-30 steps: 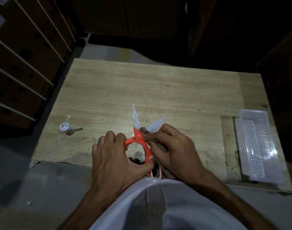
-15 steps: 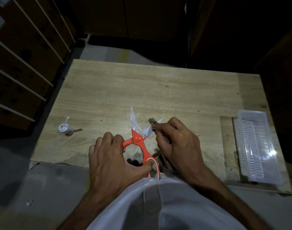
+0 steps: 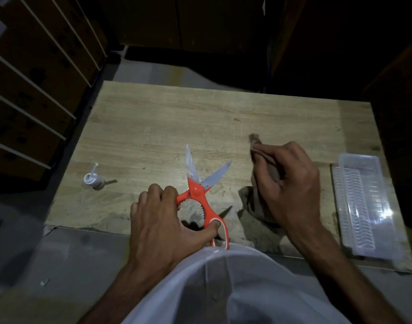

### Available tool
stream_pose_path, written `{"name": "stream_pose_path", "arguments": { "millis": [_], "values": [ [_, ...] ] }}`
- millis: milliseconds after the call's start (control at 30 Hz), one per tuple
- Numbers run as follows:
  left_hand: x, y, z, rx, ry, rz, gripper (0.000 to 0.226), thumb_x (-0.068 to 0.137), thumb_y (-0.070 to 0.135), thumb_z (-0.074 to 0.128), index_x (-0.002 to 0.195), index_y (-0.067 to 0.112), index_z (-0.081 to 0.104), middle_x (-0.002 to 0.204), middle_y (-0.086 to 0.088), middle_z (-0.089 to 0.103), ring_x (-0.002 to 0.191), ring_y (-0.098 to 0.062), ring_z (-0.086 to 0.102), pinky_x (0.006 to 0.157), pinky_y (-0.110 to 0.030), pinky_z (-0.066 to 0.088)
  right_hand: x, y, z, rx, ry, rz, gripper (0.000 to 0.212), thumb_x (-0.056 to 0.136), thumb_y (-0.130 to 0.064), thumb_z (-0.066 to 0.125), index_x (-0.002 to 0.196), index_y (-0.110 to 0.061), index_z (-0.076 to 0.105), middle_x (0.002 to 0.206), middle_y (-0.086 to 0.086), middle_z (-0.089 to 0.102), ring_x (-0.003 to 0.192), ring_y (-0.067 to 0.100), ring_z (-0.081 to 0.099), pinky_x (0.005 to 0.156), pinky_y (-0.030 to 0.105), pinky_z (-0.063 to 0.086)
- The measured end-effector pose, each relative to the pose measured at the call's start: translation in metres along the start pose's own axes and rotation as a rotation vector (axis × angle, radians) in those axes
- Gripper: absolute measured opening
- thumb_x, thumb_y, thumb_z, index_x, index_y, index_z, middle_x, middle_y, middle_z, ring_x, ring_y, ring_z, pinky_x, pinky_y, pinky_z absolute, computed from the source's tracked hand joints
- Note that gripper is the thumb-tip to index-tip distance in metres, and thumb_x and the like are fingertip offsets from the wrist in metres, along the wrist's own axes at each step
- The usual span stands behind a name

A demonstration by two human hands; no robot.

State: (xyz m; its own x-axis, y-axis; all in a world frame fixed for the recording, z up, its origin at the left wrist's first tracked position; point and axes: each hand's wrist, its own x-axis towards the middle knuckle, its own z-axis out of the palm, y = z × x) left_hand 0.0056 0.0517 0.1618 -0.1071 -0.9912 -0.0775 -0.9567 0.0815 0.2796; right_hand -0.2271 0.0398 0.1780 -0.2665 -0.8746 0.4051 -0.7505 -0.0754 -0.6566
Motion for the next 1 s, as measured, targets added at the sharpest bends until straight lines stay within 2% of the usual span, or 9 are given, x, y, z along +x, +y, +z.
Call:
{"name": "stream_pose_path", "arguments": {
  "millis": [133, 233, 300, 400, 567, 700, 867, 1000],
  "values": [
    [0.002, 0.005, -0.002, -0.042, 0.002, -0.001, 0.071, 0.055, 0.091, 0.055, 0.085, 0.026, 0.048, 0.087, 0.006, 0.041, 0.085, -0.021, 0.044, 0.08, -0.042, 0.041, -0.023, -0.034, 0.014, 0.084, -0.287, -0.147, 0.023, 0.094, -0.015, 0.072, 0.117, -0.015, 0.077, 0.092, -0.002, 0.065, 0.079, 0.011, 0.06, 0.066, 0.021, 0.045],
    [0.002, 0.007, -0.003, -0.055, 0.047, 0.009, 0.065, 0.055, 0.083, 0.057, 0.082, 0.025, 0.048, 0.085, 0.005, 0.04, 0.083, -0.022, 0.045, 0.079, -0.043, 0.041, -0.029, -0.038, 0.029, 0.039, -0.396, -0.125, 0.023, 0.098, -0.03, 0.064, 0.116, -0.025, 0.077, 0.098, -0.01, 0.065, 0.08, 0.006, 0.063, 0.064, 0.02, 0.047],
    [0.001, 0.006, -0.003, -0.044, 0.076, 0.019, 0.067, 0.055, 0.085, 0.059, 0.08, 0.024, 0.048, 0.084, 0.006, 0.04, 0.082, -0.021, 0.044, 0.077, -0.041, 0.038, -0.028, -0.036, 0.032, 0.009, -0.4, -0.112, 0.025, 0.098, -0.034, 0.059, 0.113, -0.027, 0.077, 0.102, -0.01, 0.067, 0.084, 0.008, 0.066, 0.065, 0.027, 0.053],
    [0.001, 0.004, -0.002, -0.026, 0.093, 0.019, 0.068, 0.053, 0.085, 0.062, 0.08, 0.024, 0.049, 0.083, 0.006, 0.042, 0.082, -0.021, 0.044, 0.077, -0.038, 0.034, -0.026, -0.036, 0.036, -0.088, -0.389, -0.123, 0.025, 0.099, -0.036, 0.058, 0.114, -0.028, 0.075, 0.096, -0.007, 0.065, 0.08, 0.013, 0.067, 0.057, 0.036, 0.054],
    [0.0, 0.003, -0.002, 0.007, 0.079, 0.004, 0.071, 0.05, 0.087, 0.064, 0.081, 0.024, 0.052, 0.085, 0.005, 0.043, 0.085, -0.022, 0.045, 0.08, -0.04, 0.037, -0.023, -0.034, 0.037, -0.128, -0.36, -0.097, 0.023, 0.097, -0.031, 0.063, 0.116, -0.027, 0.075, 0.09, -0.006, 0.063, 0.073, 0.014, 0.064, 0.053, 0.029, 0.049],
    [0.0, 0.003, -0.003, 0.029, 0.058, -0.005, 0.075, 0.05, 0.091, 0.061, 0.084, 0.024, 0.055, 0.087, 0.004, 0.045, 0.087, -0.023, 0.048, 0.082, -0.042, 0.04, -0.02, -0.032, 0.037, -0.205, -0.311, -0.084, 0.018, 0.096, -0.028, 0.067, 0.111, -0.026, 0.076, 0.085, -0.006, 0.06, 0.068, 0.015, 0.062, 0.052, 0.024, 0.036],
    [0.0, 0.003, -0.005, 0.059, 0.051, 0.007, 0.077, 0.051, 0.093, 0.057, 0.084, 0.024, 0.055, 0.087, 0.005, 0.045, 0.086, -0.022, 0.047, 0.082, -0.042, 0.041, -0.017, -0.023, 0.036, -0.227, -0.274, -0.059, 0.017, 0.096, -0.029, 0.067, 0.11, -0.027, 0.075, 0.085, -0.004, 0.058, 0.066, 0.019, 0.062, 0.05, 0.027, 0.041],
    [0.0, 0.002, -0.004, 0.067, 0.048, 0.023, 0.078, 0.052, 0.094, 0.056, 0.083, 0.023, 0.055, 0.086, 0.005, 0.045, 0.084, -0.022, 0.047, 0.08, -0.04, 0.04, -0.015, -0.015, 0.033, -0.259, -0.226, -0.047, 0.015, 0.093, -0.025, 0.071, 0.107, -0.024, 0.076, 0.085, -0.002, 0.059, 0.067, 0.022, 0.062, 0.051, 0.025, 0.038]
  ]
}}
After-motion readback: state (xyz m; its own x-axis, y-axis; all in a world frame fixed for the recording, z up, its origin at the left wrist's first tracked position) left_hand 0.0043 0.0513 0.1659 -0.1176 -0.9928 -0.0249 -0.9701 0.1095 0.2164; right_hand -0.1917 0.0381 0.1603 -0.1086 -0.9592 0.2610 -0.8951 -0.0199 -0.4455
